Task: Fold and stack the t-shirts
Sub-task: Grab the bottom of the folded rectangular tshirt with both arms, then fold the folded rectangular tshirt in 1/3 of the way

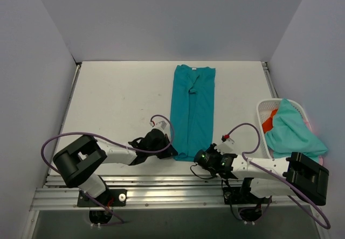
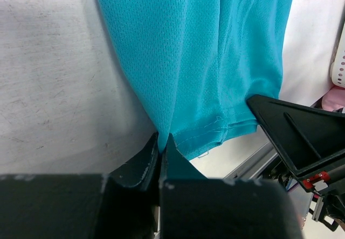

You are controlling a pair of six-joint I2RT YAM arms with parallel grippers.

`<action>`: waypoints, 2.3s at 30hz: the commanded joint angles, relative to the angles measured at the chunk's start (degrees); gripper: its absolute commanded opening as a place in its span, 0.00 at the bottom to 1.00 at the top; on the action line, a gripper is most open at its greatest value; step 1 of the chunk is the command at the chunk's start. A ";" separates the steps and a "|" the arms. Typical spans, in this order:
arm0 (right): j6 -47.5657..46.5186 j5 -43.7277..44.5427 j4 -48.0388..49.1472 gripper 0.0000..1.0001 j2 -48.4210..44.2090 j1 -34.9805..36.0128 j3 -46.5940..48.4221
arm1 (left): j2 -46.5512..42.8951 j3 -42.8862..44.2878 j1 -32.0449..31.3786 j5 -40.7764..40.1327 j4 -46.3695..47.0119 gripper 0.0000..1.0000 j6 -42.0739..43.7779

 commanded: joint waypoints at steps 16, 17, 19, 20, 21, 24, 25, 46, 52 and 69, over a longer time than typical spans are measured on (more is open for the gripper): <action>-5.25 6.41 -23.76 0.00 -2.13 2.49 15.40 | -14.59 7.85 2.21 -4.22 -24.01 0.02 6.37; -6.04 6.85 -23.68 0.00 -1.60 1.95 17.32 | -13.80 8.73 2.82 -3.95 -24.71 0.03 6.72; -9.37 7.38 -23.15 0.00 0.16 0.81 19.00 | -12.22 11.71 5.19 -2.29 -25.42 0.03 7.69; -10.52 7.64 -22.97 0.00 0.77 -0.76 20.84 | -11.52 12.60 6.16 -0.63 -25.59 0.03 8.04; -11.57 7.90 -22.89 0.00 2.00 -1.56 21.64 | -10.90 13.74 7.04 0.35 -25.86 0.03 8.57; -15.53 8.96 -22.45 0.00 4.20 -5.16 24.62 | -8.88 18.22 9.94 2.46 -26.91 0.04 9.80; -17.45 9.31 -21.75 0.00 4.73 -6.04 25.16 | -8.26 19.63 10.56 3.33 -27.44 0.04 10.24; -39.17 -0.69 -5.32 0.00 31.26 -29.68 43.78 | 22.83 55.23 19.61 12.57 -31.40 0.08 14.37; -39.71 -0.36 -9.59 0.02 45.06 -34.87 56.08 | 32.94 65.24 24.62 17.22 -31.39 0.21 15.16; -48.75 9.40 -21.20 0.96 47.72 -39.45 85.98 | 40.89 89.08 33.59 23.74 -38.76 0.94 17.18</action>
